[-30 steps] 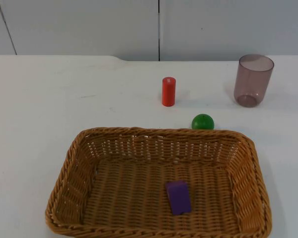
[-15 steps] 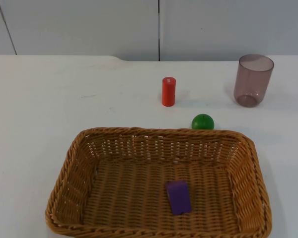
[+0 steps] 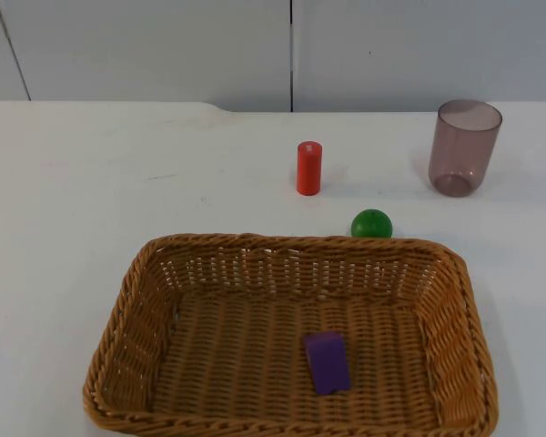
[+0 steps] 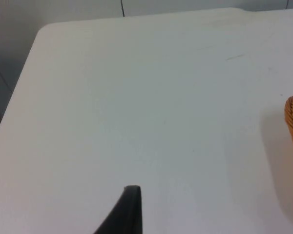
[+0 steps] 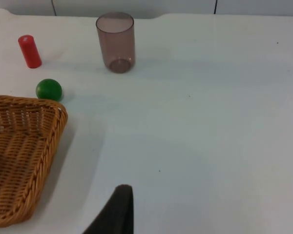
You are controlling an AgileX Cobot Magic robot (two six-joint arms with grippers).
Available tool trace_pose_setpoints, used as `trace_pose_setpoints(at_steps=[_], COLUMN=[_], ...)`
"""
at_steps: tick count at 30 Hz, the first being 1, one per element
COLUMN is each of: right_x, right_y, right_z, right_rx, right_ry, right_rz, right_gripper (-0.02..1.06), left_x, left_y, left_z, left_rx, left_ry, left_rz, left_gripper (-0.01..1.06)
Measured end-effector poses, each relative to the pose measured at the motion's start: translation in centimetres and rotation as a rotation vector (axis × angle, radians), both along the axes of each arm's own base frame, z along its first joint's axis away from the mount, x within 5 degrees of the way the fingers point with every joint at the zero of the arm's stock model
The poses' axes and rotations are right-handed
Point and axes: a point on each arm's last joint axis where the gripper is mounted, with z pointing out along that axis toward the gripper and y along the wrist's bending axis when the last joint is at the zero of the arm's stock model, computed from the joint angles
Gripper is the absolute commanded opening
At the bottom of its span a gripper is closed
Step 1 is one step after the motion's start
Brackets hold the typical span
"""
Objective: Pick up the basket with the left hand and place the triangular block into the basket with the right hand.
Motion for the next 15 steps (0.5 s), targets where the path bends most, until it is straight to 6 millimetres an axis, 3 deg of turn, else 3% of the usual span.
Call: trace_pose_setpoints(at_steps=[15], right_x=[0.00], right_y=[0.00], right_z=[0.00], right_rx=[0.010], right_ry=[0.000], right_rz=[-0.005], right_gripper=[1.05], left_x=[0.00], left_y=[0.19], left_z=[0.01], left_rx=[-0.019], left_ry=[-0.001], left_rz=[0.034], left_gripper=[1.05])
